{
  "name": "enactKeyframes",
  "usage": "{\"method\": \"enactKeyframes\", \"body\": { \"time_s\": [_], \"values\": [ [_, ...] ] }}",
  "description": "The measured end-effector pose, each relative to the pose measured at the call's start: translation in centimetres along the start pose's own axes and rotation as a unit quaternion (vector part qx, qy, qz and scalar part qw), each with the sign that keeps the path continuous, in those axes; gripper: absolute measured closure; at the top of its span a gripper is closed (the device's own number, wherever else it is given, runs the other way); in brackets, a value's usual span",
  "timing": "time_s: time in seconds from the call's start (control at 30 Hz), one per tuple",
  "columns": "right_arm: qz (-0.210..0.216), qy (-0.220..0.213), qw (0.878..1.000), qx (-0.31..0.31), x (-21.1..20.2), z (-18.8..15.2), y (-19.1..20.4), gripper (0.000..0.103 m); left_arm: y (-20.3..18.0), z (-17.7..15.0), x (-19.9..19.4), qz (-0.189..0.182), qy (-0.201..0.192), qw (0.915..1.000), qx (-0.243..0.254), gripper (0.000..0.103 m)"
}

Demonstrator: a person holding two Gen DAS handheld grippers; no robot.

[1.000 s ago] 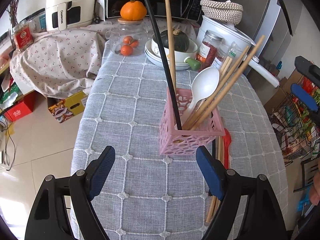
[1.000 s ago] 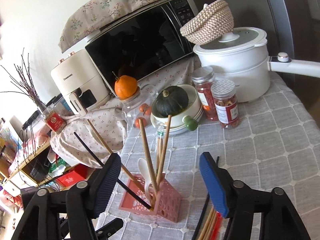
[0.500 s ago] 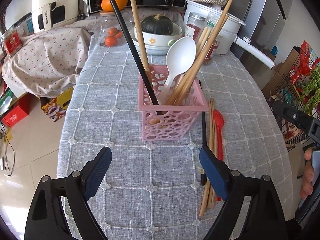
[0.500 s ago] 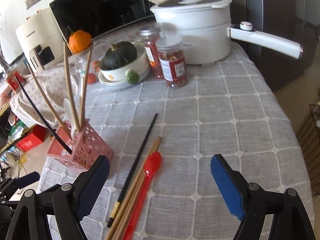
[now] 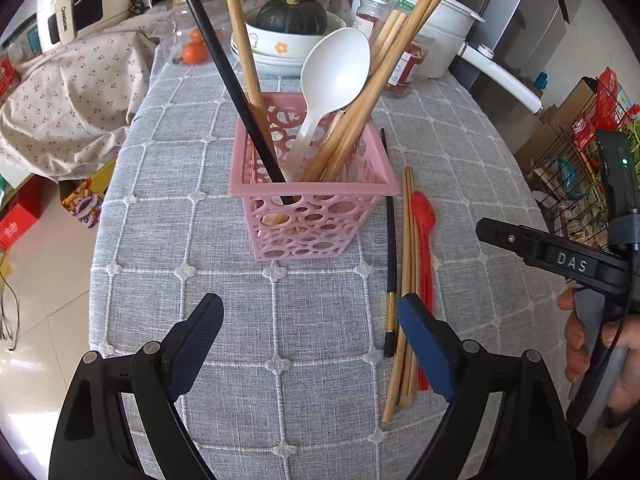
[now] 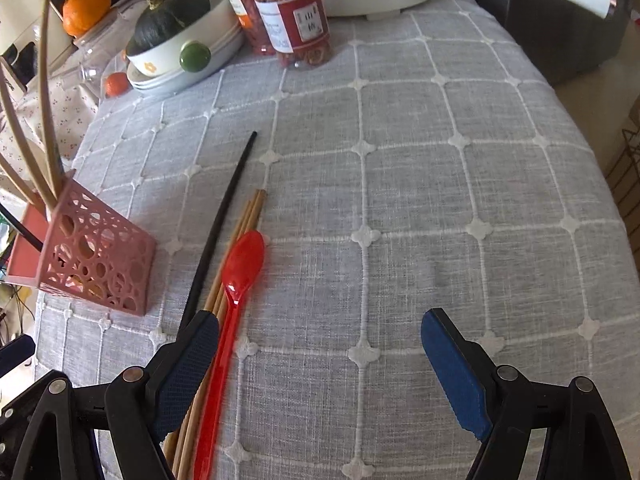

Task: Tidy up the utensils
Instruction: 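Move the right tool down to the red plastic spoon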

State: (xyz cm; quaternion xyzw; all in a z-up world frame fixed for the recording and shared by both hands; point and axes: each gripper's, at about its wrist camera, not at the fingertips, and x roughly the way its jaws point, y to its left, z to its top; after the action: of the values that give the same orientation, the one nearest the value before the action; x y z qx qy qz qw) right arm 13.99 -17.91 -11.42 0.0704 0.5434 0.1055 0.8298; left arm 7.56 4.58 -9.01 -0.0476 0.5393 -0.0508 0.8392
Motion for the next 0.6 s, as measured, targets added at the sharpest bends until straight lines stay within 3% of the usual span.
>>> {"method": "enactKeyframes", "body": {
  "time_s": [0.23,0.33,0.43,0.5,0.57,0.6],
  "values": [
    [0.009,0.032,0.999,0.004,3.8,0.9,1.9,0.017,0.0,0.4,0.4,-0.014,0.013,0.9998,0.004,0.012],
    [0.007,0.040,0.999,0.001,5.1,1.3,2.8,0.025,0.2,0.6,0.3,-0.022,0.014,0.9997,0.001,0.012],
    [0.020,0.040,0.998,-0.036,5.5,1.8,4.0,0.042,0.5,0.7,0.3,-0.028,0.013,0.9995,-0.003,0.012],
    [0.003,0.034,0.998,-0.057,5.7,1.9,4.6,0.055,0.5,0.7,0.3,-0.031,0.011,0.9995,-0.003,0.014],
    [0.012,0.036,0.997,-0.072,5.9,2.0,4.9,0.076,0.3,0.7,0.1,-0.033,0.009,0.9994,0.002,0.015],
    [0.024,0.046,0.996,-0.068,6.0,2.0,4.9,0.077,0.2,0.7,0.0,-0.035,0.008,0.9993,0.005,0.015]
  ]
}}
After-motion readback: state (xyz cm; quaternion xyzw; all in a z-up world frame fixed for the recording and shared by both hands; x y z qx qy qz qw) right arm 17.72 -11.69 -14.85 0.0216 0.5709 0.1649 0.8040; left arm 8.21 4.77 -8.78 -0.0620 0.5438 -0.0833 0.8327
